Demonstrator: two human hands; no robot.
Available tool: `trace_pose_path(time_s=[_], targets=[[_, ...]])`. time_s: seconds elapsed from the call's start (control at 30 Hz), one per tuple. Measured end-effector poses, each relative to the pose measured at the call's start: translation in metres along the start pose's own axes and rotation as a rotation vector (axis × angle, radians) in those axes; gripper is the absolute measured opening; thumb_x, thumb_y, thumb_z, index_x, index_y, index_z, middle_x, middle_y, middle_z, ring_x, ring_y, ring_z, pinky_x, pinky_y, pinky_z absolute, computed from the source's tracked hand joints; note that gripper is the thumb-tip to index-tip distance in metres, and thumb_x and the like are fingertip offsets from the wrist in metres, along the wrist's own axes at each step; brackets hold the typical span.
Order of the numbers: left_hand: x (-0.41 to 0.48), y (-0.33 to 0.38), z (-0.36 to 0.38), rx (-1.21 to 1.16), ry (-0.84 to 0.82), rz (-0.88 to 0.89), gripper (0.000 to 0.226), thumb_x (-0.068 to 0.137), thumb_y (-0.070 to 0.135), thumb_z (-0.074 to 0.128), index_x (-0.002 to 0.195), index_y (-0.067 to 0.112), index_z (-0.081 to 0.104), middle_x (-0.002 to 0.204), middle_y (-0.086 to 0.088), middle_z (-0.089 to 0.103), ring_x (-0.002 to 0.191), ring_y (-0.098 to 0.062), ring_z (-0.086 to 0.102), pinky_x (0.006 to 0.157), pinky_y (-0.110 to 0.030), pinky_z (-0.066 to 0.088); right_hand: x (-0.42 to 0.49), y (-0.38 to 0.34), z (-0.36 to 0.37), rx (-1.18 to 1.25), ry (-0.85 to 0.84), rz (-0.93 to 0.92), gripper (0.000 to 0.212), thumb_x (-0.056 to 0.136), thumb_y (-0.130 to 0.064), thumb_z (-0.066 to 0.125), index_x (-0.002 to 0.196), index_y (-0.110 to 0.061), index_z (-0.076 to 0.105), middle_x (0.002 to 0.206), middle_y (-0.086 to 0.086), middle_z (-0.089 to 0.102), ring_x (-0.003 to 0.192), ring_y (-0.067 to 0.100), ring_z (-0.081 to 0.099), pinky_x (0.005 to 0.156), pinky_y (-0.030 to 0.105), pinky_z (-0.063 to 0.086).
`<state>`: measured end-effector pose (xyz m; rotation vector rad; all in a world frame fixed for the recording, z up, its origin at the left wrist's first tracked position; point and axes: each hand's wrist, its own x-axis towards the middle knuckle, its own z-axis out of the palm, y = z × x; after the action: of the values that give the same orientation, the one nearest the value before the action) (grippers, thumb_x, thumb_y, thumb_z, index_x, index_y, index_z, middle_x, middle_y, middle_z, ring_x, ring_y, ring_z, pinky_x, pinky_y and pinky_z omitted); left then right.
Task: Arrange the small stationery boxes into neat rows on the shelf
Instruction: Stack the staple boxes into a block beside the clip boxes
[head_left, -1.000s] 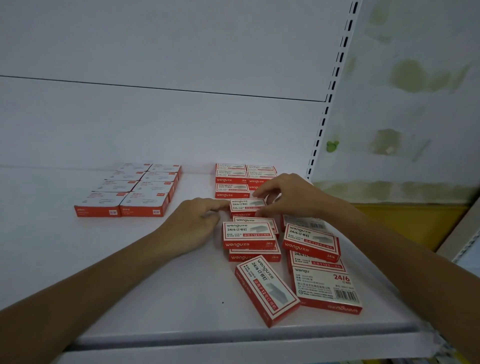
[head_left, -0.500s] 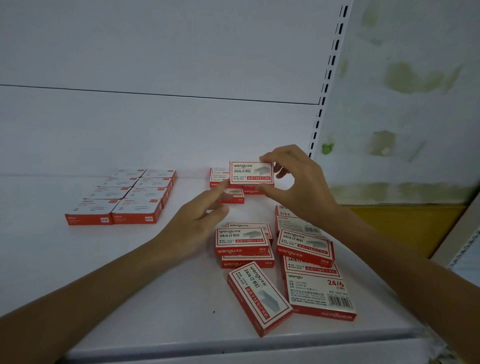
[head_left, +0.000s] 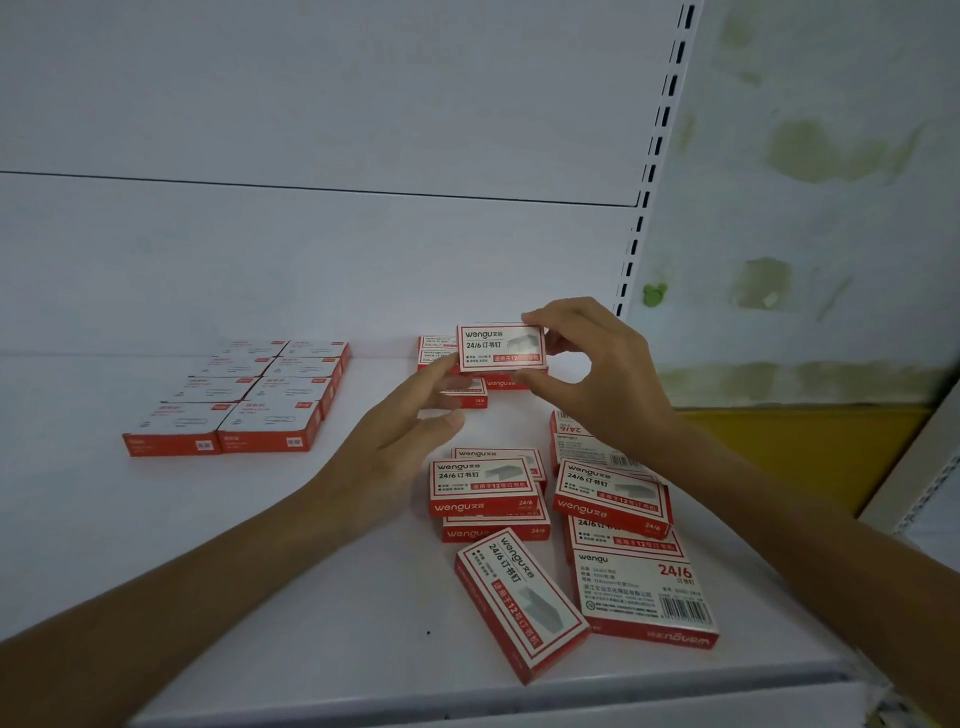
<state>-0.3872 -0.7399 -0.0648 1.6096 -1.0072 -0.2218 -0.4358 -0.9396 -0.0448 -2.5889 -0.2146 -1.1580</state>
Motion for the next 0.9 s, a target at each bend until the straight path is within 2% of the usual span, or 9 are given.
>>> trace_pose_path(time_s=[0.17, 0.27, 0.37, 0.47, 0.53, 0.6, 0.73, 0.8, 0.9], targets=[[-0.002, 0.003, -0.001, 0.038, 0.018, 0.023, 0.041, 0.076, 0.040, 0.039, 0.111, 0.058, 0.032, 0.112, 0.038, 0.044, 0.104, 0.023, 0.042, 0.075, 0.004, 0.037, 0.003, 0.002, 0.003, 0.007, 0.004, 0.025, 0.044, 0.075, -0.022, 0.075, 0.113, -0.006, 0.061, 0.107, 0.008, 0.064, 0.080, 0.006, 0.053, 0.079, -0.002, 0.039], [0.000, -0.001, -0.002, 0.066, 0.003, 0.008, 0.041, 0.085, 0.035, 0.048, 0.118, 0.054, 0.032, 0.114, 0.032, 0.047, 0.109, 0.011, 0.046, 0.075, -0.004, 0.044, 0.003, 0.004, 0.004, 0.015, 0.002, 0.027, 0.044, 0.074, -0.020, 0.075, 0.113, -0.004, 0.061, 0.107, 0.008, 0.064, 0.080, 0.006, 0.053, 0.079, -0.002, 0.040], [0.004, -0.008, -0.003, 0.230, -0.018, -0.008, 0.045, 0.089, 0.020, 0.053, 0.123, 0.044, 0.037, 0.111, 0.026, 0.051, 0.104, 0.003, 0.051, 0.077, -0.010, 0.046, 0.003, 0.010, 0.004, 0.008, -0.021, 0.072, 0.045, 0.074, -0.019, 0.075, 0.113, -0.004, 0.061, 0.107, 0.009, 0.063, 0.080, 0.008, 0.054, 0.077, -0.002, 0.040], [0.006, -0.013, -0.003, 0.256, -0.075, -0.025, 0.028, 0.089, 0.020, 0.053, 0.108, 0.040, 0.051, 0.108, 0.020, 0.057, 0.098, 0.002, 0.055, 0.073, -0.006, 0.046, 0.003, 0.021, 0.003, -0.013, -0.046, 0.170, 0.046, 0.074, -0.020, 0.076, 0.114, -0.006, 0.061, 0.109, 0.009, 0.060, 0.080, 0.008, 0.054, 0.073, 0.001, 0.041], [0.005, -0.014, -0.003, 0.235, -0.105, -0.046, 0.022, 0.089, 0.020, 0.054, 0.097, 0.040, 0.055, 0.104, 0.019, 0.059, 0.094, -0.001, 0.058, 0.069, -0.007, 0.048, 0.003, 0.029, 0.003, -0.040, -0.085, 0.254, 0.047, 0.073, -0.023, 0.075, 0.115, -0.009, 0.060, 0.110, 0.008, 0.059, 0.080, 0.008, 0.055, 0.077, 0.009, 0.043], [0.005, -0.015, -0.003, 0.256, -0.128, -0.037, 0.021, 0.087, 0.021, 0.056, 0.090, 0.041, 0.057, 0.098, 0.022, 0.059, 0.090, 0.004, 0.058, 0.069, -0.007, 0.048, 0.004, 0.036, 0.004, -0.080, -0.157, 0.330, 0.047, 0.074, -0.026, 0.075, 0.116, -0.010, 0.061, 0.108, 0.007, 0.059, 0.080, 0.010, 0.056, 0.077, 0.015, 0.043], [0.008, -0.015, -0.002, 0.271, -0.140, -0.034, 0.020, 0.086, 0.021, 0.057, 0.084, 0.041, 0.057, 0.093, 0.024, 0.059, 0.089, 0.001, 0.059, 0.069, -0.008, 0.048, 0.004, 0.043, 0.010, -0.140, -0.385, 0.432, 0.042, 0.076, -0.032, 0.072, 0.113, -0.013, 0.064, 0.097, 0.000, 0.061, 0.080, 0.009, 0.055, 0.061, 0.009, 0.035], [0.008, -0.016, -0.003, 0.268, -0.139, -0.032, 0.019, 0.086, 0.021, 0.057, 0.084, 0.040, 0.058, 0.093, 0.023, 0.059, 0.088, 0.004, 0.058, 0.068, -0.007, 0.048, 0.004, 0.045, 0.012, -0.087, -0.406, 0.470, 0.041, 0.075, -0.032, 0.072, 0.111, -0.014, 0.065, 0.091, -0.003, 0.059, 0.080, 0.009, 0.055, 0.060, 0.008, 0.035], [0.007, -0.016, -0.002, 0.261, -0.140, -0.038, 0.018, 0.086, 0.021, 0.057, 0.084, 0.039, 0.059, 0.092, 0.023, 0.059, 0.087, 0.008, 0.057, 0.067, -0.006, 0.047, 0.007, 0.046, 0.015, -0.069, -0.413, 0.492, 0.036, 0.075, -0.032, 0.072, 0.107, -0.015, 0.066, 0.098, 0.001, 0.064, 0.082, 0.013, 0.058, 0.063, 0.014, 0.042]])
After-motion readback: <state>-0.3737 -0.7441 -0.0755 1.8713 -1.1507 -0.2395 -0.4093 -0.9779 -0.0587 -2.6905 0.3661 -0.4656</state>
